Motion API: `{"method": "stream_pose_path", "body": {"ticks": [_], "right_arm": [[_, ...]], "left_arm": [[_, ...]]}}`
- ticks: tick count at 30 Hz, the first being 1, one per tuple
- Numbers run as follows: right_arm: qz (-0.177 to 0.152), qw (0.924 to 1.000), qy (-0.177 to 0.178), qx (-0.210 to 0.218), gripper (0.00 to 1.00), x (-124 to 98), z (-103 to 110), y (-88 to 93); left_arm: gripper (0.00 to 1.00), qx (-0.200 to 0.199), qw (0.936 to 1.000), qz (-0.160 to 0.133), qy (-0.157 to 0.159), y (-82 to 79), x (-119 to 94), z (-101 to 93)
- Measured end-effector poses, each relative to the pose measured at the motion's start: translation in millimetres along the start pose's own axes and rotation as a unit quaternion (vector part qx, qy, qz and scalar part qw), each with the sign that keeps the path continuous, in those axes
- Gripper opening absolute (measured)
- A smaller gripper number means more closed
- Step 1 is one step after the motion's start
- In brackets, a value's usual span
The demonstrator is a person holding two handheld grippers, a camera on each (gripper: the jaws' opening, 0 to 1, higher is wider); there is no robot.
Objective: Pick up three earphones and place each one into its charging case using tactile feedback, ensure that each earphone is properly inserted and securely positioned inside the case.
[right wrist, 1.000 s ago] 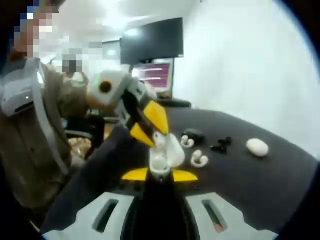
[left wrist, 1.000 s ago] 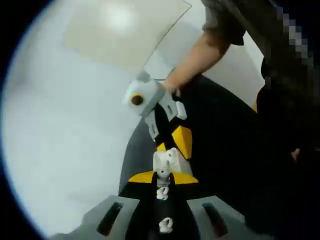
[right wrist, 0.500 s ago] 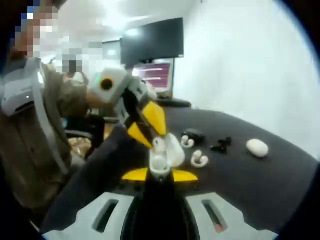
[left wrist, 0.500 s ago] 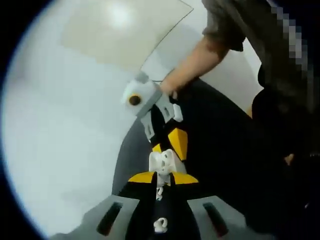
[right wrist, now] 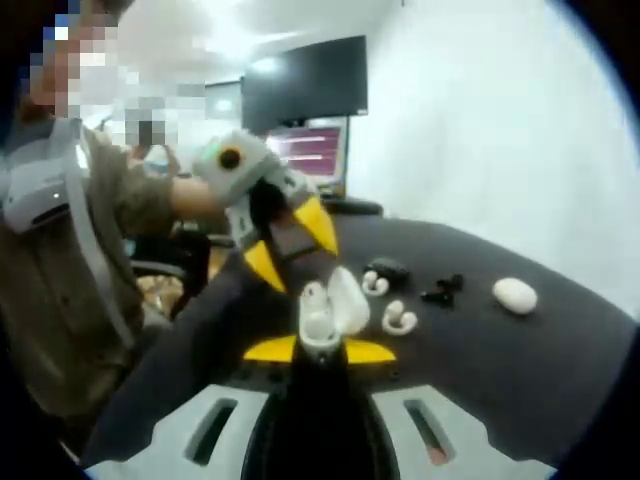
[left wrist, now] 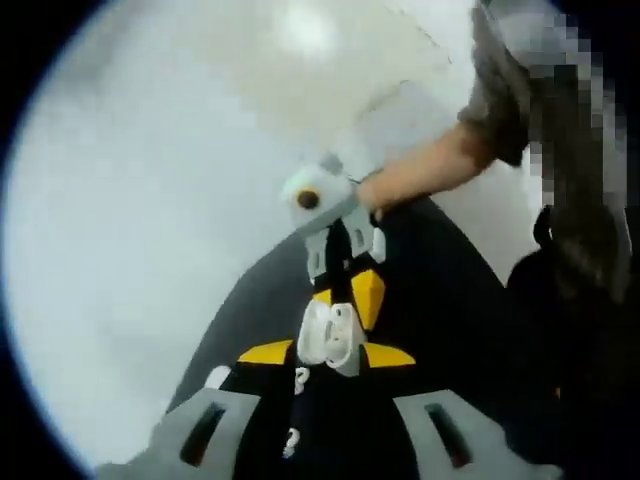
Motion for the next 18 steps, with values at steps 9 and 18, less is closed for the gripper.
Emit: {"method": "stream_pose_path", "body": {"ticks": [9,18], "right_arm": [[-0.001,0.9999,-0.009,-0.009,0.17,0.3,2.3,-0.5],[0.0,0.9999,-0.015,-0.007,0.17,1.2,2.8,-0.7]], "left_arm": [[0.35,-0.072,0.9965,-0.043,0.005,24.5,10.7,-0.4],[0.29,-0.073,0.9942,-0.078,0.015,25.2,22.3,-4.1]]}}
Point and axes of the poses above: the point that each gripper's makers call its tool centre point, and the gripper's own axes: x roughly forward along the fingers, z roughly to its left, y roughly out of its underside, the point moved 7 cm from there along -x, roughly backward along the fingers, and after that the axes turned 9 degrees about -z, right-handed, at the moved point
